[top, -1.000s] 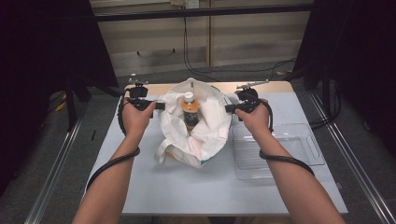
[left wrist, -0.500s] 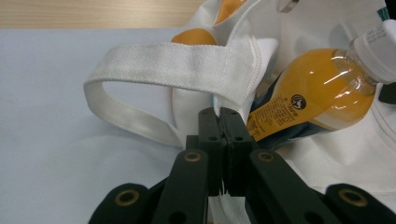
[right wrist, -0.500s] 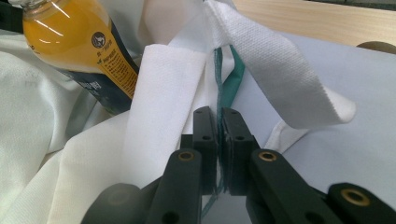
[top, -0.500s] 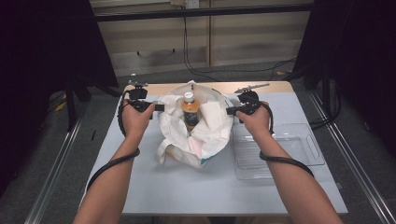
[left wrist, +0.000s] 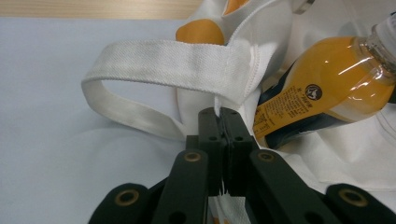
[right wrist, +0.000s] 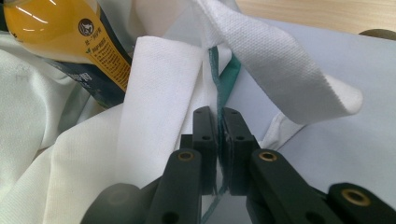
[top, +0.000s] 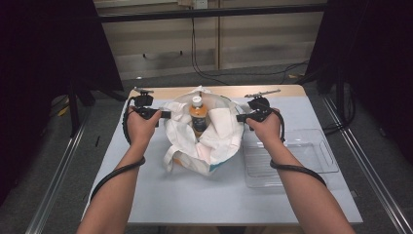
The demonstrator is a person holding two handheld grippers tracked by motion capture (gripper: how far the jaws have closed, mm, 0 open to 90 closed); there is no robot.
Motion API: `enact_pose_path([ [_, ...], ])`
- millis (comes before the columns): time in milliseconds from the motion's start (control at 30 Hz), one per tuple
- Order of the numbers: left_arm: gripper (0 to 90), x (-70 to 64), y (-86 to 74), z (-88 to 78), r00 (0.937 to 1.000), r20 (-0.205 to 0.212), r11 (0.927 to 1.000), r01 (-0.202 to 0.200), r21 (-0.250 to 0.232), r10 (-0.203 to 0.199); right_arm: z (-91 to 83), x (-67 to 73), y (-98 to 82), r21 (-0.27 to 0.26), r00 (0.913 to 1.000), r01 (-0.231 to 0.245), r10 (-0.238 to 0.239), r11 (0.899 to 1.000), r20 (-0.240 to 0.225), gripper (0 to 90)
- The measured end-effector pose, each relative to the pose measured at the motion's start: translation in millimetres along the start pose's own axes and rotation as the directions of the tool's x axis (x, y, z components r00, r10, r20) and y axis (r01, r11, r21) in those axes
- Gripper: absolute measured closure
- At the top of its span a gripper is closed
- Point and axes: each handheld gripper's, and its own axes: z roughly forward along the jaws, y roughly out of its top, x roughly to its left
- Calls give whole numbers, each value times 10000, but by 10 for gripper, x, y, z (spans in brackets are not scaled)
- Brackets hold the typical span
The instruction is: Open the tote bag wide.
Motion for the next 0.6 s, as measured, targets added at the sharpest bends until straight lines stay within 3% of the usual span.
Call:
enact_pose_path([
  [267, 886, 36, -43, 41, 9997, -15, 9997, 229, -84, -229, 29, -4, -23, 202, 9999, 98, -100, 9997, 89, 860],
  [300, 886, 48, -43, 35, 9999, -31, 9999, 99, 79, -99, 33, -1, -24, 187, 9999, 103, -104, 9998, 89, 860],
  [600, 885, 64, -76, 55, 9999, -39, 9999, 130, 36, -130, 50, 3, -33, 219, 9997, 167, -171, 9996, 165, 859],
])
